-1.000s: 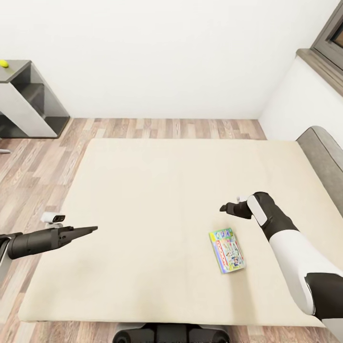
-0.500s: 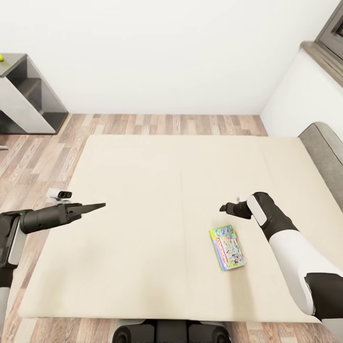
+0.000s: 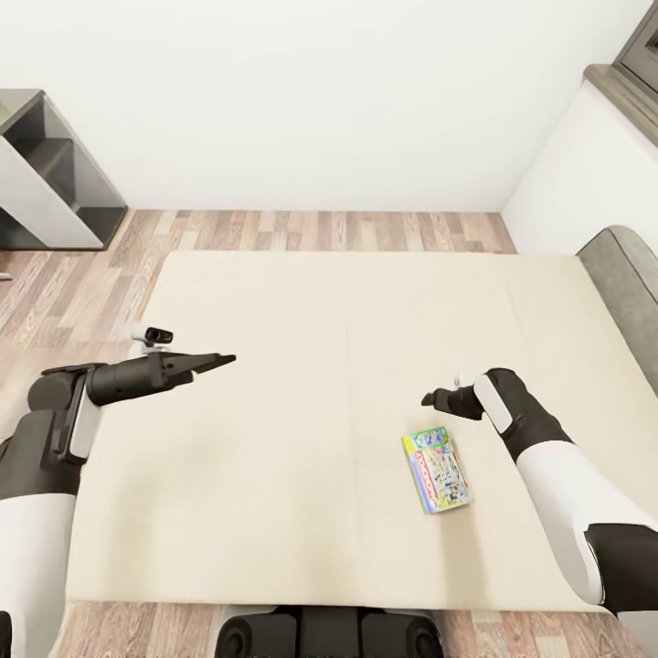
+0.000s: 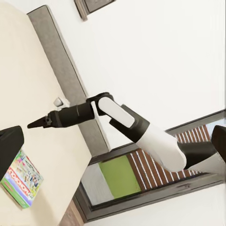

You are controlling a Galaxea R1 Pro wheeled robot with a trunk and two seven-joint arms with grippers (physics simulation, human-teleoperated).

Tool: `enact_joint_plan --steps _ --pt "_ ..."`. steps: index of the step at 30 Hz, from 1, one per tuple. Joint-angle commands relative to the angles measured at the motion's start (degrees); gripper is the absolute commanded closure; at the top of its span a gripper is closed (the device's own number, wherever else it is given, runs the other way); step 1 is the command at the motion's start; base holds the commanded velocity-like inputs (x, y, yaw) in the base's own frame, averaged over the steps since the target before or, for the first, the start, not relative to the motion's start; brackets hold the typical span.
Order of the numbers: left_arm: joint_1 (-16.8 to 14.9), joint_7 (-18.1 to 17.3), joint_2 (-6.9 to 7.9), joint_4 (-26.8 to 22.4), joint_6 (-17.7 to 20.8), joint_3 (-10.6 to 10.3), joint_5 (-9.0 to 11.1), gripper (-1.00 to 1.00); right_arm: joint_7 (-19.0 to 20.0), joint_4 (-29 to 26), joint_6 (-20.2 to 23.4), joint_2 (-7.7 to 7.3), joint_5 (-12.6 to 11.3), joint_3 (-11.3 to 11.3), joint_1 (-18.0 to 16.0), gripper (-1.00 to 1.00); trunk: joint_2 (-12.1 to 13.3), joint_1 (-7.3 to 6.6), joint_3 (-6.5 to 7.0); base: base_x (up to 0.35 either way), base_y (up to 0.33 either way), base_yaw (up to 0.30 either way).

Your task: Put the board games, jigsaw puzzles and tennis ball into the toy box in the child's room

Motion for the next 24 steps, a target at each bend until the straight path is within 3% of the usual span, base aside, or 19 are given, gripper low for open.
enact_joint_plan --steps 1,8,15,24 --pt "-0.38 -0.23 -0.34 0.10 0.61 -0.11 -0.05 -1.00 -0.52 -0.06 0.17 -0.06 -0.59 0.24 -0.03 -1.00 -0.10 0.03 -0.17 0.000 0.000 0.000" --pt "-1.44 0.65 -2.47 0.41 0.61 -0.47 -0.19 -1.00 -0.52 -0.11 0.17 -0.29 -0.56 0.22 -0.09 -1.00 -0.10 0.03 -0.83 0.000 0.000 0.000" --pt "-1.65 0.84 -3.08 0.47 0.61 -0.62 -0.25 -1.00 -0.49 -0.20 0.17 -1.26 -0.55 0.17 -0.11 -1.00 -0.10 0.03 -1.49 0.000 0.000 0.000" --pt "-1.71 0.90 -3.04 0.49 0.57 -0.82 -0.27 -1.00 -0.25 -0.45 0.31 -4.05 -0.68 0.06 -0.17 -1.00 -0.10 0.03 -2.34 0.000 0.000 0.000"
